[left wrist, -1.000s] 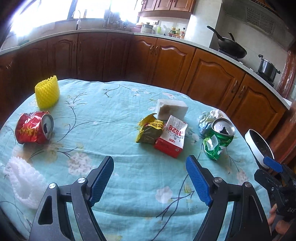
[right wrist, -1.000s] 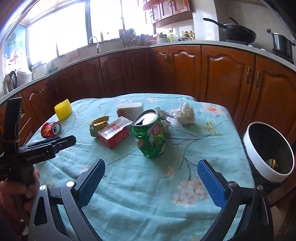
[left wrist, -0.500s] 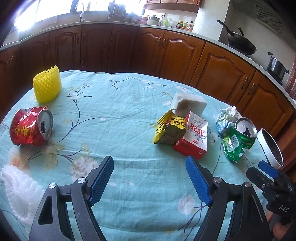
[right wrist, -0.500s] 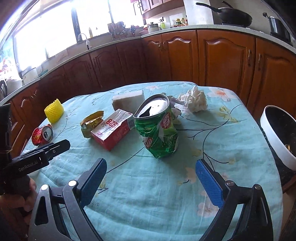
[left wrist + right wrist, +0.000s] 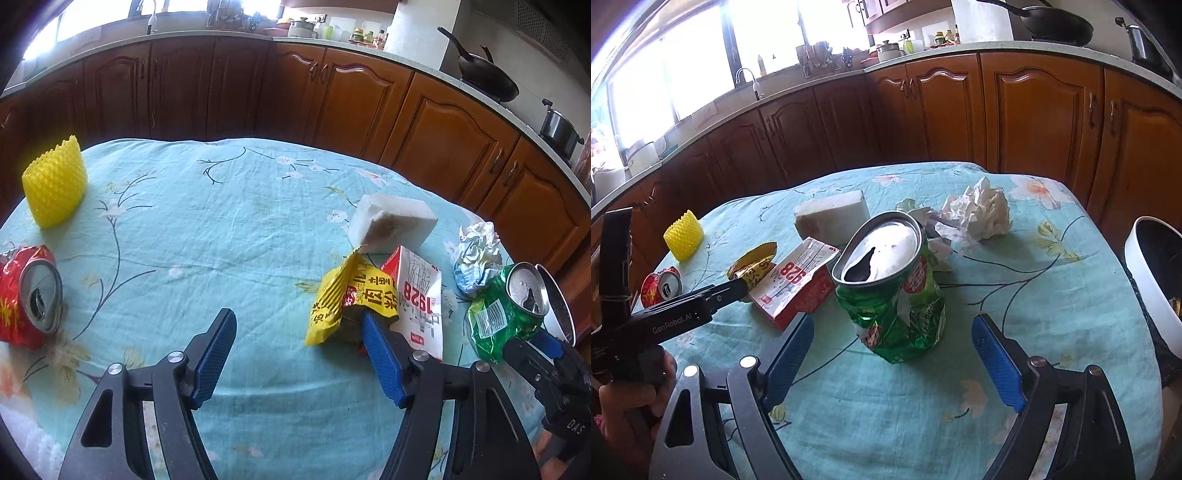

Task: Collect trash
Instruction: 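Grasp the yellow chip bag with the left tool while the right tool grasps the green soda can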

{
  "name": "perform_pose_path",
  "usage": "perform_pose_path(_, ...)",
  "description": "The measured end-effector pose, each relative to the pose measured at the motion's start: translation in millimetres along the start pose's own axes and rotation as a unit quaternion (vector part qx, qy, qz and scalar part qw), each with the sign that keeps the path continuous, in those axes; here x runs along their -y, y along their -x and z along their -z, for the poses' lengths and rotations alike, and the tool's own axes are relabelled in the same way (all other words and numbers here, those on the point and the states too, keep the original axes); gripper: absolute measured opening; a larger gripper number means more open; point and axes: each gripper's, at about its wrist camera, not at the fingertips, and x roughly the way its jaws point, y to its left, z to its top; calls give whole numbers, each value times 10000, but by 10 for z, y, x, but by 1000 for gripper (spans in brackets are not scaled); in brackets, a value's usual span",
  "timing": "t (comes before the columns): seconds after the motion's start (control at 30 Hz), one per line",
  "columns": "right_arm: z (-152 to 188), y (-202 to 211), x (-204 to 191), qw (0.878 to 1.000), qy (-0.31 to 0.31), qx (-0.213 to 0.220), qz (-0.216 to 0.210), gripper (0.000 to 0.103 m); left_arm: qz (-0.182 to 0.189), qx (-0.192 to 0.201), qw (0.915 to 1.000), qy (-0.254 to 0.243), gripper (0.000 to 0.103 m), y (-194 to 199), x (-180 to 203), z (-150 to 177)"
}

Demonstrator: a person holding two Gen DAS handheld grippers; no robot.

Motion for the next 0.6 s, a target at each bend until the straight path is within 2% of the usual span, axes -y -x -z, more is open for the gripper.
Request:
perform_pose_path(0.03,-18,-41,-13,10000,27,-11,37,88,36,-30,10000,-23,62,-42,14,-19)
perform_pose_path(0.1,-45,-113,-18,10000,25,-17,76,82,122,-91,9999,-82,49,-107,54,-36)
perform_pose_path(0.13,-57,-143,-16,10000,15,-15,91,76,181,-123,9997,-123,43,-129,78,-40)
perform_pose_path(0.17,-64,-168,-4,9999,-9,-16,102,64,239,-150,9995,-162,28,-144,97,-38)
perform_pose_path(0.2,-66,-184,16,10000,-54,-21,81,58,249,-165,9993,-215,15,-148,119,-34)
perform_pose_path(0.27,-56,-183,62,9998,-176,-20,-7,24,151,-70,9995,-256,11,-100,129,-24)
perform_pose_path(0.33,-36,-104,126,9996,-250,140,33,15,90,138,9997,-189,11,29,93,-19)
perform_pose_path(0.37,-31,-60,163,9994,-288,190,5,12,72,229,9996,-128,10,106,73,-11)
perform_pose_path(0.6,47,213,404,9974,-578,351,-246,12,208,569,9979,223,7,549,-5,25)
